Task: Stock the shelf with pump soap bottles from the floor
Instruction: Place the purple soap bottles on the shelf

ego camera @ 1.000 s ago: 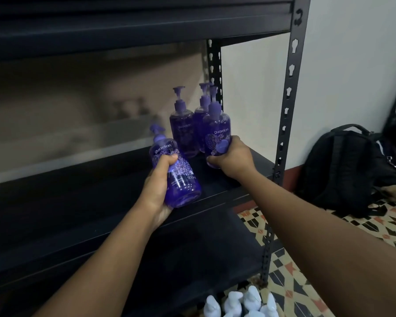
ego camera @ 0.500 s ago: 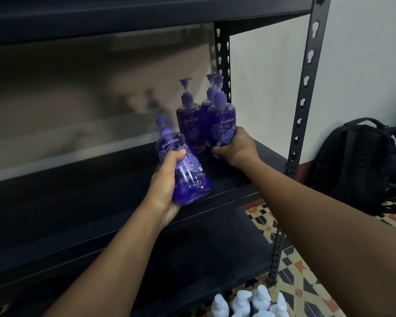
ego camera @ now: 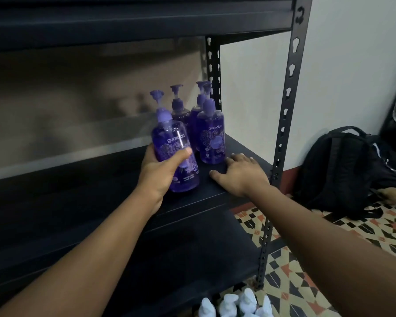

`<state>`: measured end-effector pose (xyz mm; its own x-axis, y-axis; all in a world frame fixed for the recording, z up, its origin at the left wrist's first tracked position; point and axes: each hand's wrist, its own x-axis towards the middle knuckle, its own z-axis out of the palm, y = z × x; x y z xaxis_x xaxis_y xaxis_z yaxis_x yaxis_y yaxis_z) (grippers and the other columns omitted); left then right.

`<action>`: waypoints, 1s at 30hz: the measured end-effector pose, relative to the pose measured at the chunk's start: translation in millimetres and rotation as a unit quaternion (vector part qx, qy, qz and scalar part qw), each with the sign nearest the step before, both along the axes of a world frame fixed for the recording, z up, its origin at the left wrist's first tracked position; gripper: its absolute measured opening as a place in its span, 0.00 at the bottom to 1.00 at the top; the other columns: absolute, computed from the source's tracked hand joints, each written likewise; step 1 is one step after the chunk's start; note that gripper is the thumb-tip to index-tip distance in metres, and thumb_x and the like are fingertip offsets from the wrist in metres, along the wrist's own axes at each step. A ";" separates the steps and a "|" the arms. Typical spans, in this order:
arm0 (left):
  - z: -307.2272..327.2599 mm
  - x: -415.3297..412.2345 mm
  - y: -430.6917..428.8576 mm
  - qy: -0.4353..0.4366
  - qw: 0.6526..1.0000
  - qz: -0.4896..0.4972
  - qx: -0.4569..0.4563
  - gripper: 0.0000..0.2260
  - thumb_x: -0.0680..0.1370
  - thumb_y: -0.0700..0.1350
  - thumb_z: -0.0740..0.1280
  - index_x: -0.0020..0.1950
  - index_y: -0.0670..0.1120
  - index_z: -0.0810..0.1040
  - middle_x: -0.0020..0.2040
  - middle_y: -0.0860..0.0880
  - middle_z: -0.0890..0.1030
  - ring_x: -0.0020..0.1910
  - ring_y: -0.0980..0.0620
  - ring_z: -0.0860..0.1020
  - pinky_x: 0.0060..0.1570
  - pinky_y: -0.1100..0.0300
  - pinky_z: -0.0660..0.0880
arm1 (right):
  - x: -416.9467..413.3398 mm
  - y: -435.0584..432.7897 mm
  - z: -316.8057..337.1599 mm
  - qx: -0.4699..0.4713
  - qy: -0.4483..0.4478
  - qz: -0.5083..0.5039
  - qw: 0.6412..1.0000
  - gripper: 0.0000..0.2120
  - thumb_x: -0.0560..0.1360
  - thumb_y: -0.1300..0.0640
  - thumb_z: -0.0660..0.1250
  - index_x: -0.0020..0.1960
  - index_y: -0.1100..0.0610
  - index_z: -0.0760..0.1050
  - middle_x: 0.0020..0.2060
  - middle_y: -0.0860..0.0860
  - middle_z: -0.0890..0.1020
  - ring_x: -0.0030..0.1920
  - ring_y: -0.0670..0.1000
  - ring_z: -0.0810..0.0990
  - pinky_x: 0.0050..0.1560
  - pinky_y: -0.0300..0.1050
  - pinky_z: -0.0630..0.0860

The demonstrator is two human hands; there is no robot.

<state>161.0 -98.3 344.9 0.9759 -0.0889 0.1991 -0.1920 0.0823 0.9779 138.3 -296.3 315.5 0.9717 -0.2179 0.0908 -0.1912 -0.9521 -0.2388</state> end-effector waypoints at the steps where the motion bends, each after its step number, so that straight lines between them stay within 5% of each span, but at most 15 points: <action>1: -0.4 1.6 -2.0 -0.021 1.000 0.006 0.023 0.23 0.68 0.47 0.81 0.60 0.54 0.78 0.51 0.53 0.86 0.48 0.55 0.86 0.50 0.55 0.82 | 0.8 0.3 -1.2 -0.007 0.005 -0.001 1.000 0.41 0.77 0.29 0.48 0.79 0.54 0.62 0.79 0.55 0.62 0.80 0.57 0.57 0.79 0.57 0.52; 5: -7.3 2.5 -8.5 -0.074 0.994 0.005 0.075 0.29 0.68 0.44 0.82 0.64 0.53 0.74 0.55 0.53 0.85 0.52 0.57 0.84 0.54 0.60 0.80 | -0.4 2.5 -3.9 -0.018 0.019 -0.006 1.000 0.42 0.77 0.29 0.46 0.82 0.54 0.53 0.82 0.54 0.54 0.81 0.58 0.49 0.80 0.58 0.46; 13: -27.0 5.2 5.1 -0.073 0.976 -0.009 0.206 0.38 0.62 0.47 0.84 0.67 0.54 0.69 0.60 0.53 0.81 0.56 0.57 0.81 0.62 0.58 0.76 | -0.4 2.1 -6.7 -0.020 0.008 -0.011 1.000 0.43 0.76 0.28 0.45 0.82 0.53 0.54 0.82 0.53 0.55 0.81 0.56 0.50 0.79 0.57 0.47; 18: -24.2 17.0 5.5 -0.036 0.975 0.000 0.217 0.34 0.65 0.45 0.84 0.63 0.50 0.68 0.56 0.55 0.79 0.53 0.59 0.80 0.60 0.57 0.78 | -0.6 2.9 -6.0 -0.025 0.005 -0.014 1.000 0.42 0.76 0.28 0.45 0.82 0.53 0.55 0.81 0.53 0.56 0.81 0.56 0.51 0.79 0.57 0.48; 24: -19.7 40.3 -5.9 -0.028 0.962 0.007 0.273 0.34 0.70 0.49 0.80 0.72 0.48 0.69 0.62 0.53 0.78 0.59 0.54 0.78 0.65 0.56 0.73 | -1.9 3.6 -4.9 -0.026 0.005 -0.015 1.000 0.42 0.76 0.28 0.45 0.82 0.53 0.56 0.81 0.53 0.56 0.81 0.56 0.51 0.79 0.56 0.48; 30: -18.2 54.4 -11.8 -0.021 0.954 0.018 0.297 0.29 0.72 0.49 0.79 0.69 0.48 0.71 0.65 0.50 0.79 0.59 0.52 0.79 0.64 0.55 0.74 | -1.3 3.9 -5.0 -0.023 0.009 -0.018 1.000 0.42 0.76 0.28 0.45 0.82 0.53 0.56 0.82 0.53 0.56 0.81 0.55 0.50 0.79 0.56 0.47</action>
